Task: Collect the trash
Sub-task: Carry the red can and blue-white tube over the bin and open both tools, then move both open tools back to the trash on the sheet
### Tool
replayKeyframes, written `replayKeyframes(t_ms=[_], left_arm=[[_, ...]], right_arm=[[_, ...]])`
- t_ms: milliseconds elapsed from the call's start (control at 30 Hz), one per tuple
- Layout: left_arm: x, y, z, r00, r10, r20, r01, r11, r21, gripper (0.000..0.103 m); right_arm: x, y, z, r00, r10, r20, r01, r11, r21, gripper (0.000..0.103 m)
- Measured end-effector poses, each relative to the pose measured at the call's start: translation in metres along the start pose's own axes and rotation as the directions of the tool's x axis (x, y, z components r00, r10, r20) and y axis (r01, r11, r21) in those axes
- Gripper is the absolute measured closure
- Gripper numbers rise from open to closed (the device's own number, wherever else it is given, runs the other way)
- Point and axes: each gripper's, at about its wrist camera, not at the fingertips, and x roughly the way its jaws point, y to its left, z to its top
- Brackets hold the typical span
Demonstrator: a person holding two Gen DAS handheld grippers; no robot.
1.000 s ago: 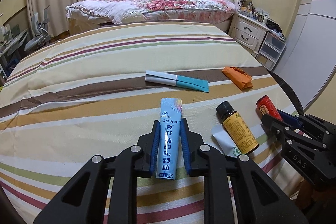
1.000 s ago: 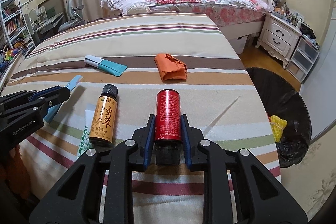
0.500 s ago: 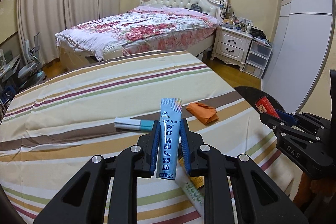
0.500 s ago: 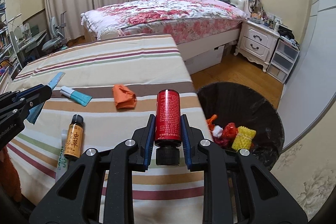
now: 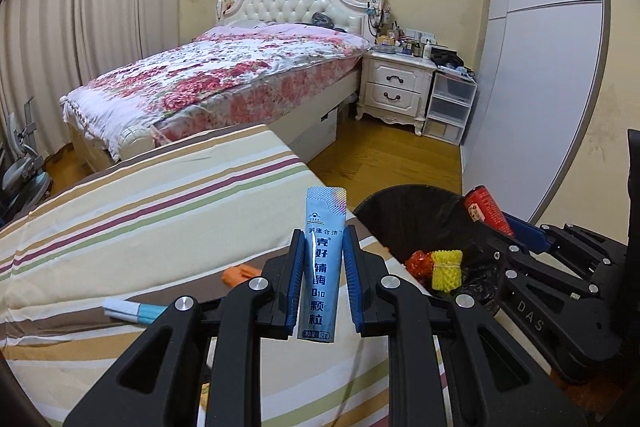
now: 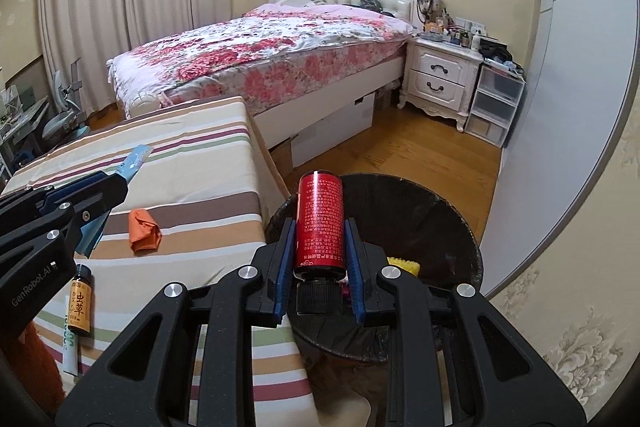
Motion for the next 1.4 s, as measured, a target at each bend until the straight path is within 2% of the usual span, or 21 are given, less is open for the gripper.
replayKeyframes(t_ms=[300, 700, 767, 833, 900, 1033, 1133, 1267, 1400], left_arm=[[0.036, -0.028, 0.015, 1.000, 0.000, -0.025, 0.001, 0.999, 0.044, 0.082], [0.081, -0.051, 0.021, 0.996, 0.042, -0.078, -0.035, 0.995, 0.091, 0.082], [0.090, -0.055, 0.020, 0.994, 0.054, -0.090, -0.044, 0.993, 0.108, 0.082], [0.097, -0.057, 0.018, 0.992, 0.068, -0.107, -0.055, 0.992, 0.117, 0.080], [0.101, -0.056, 0.015, 0.988, 0.087, -0.125, -0.072, 0.990, 0.117, 0.068], [0.100, -0.050, 0.013, 0.988, 0.086, -0.129, -0.074, 0.993, 0.097, 0.054], [0.094, -0.046, 0.015, 0.989, 0.088, -0.122, -0.078, 0.993, 0.084, 0.039], [0.085, -0.041, 0.017, 0.989, 0.085, -0.117, -0.078, 0.995, 0.066, 0.035], [0.073, -0.032, 0.014, 0.987, 0.107, -0.115, -0.101, 0.993, 0.058, 0.033]], right_arm=[[0.025, -0.022, 0.006, 0.999, -0.031, -0.020, 0.032, 0.998, 0.045, 0.080], [0.044, -0.044, 0.009, 0.998, -0.052, -0.038, 0.055, 0.994, 0.094, 0.080], [0.048, -0.048, 0.008, 0.998, -0.055, -0.044, 0.060, 0.993, 0.106, 0.078], [0.051, -0.053, 0.006, 0.997, -0.062, -0.050, 0.068, 0.990, 0.122, 0.069], [0.052, -0.056, 0.006, 0.996, -0.070, -0.051, 0.076, 0.988, 0.135, 0.064], [0.051, -0.063, 0.003, 0.995, -0.087, -0.052, 0.094, 0.984, 0.153, 0.061], [0.050, -0.066, 0.002, 0.994, -0.093, -0.051, 0.100, 0.981, 0.165, 0.059], [0.045, -0.065, 0.000, 0.994, -0.094, -0.047, 0.100, 0.982, 0.161, 0.053], [0.039, -0.057, -0.002, 0.995, -0.085, -0.044, 0.091, 0.984, 0.153, 0.053]])
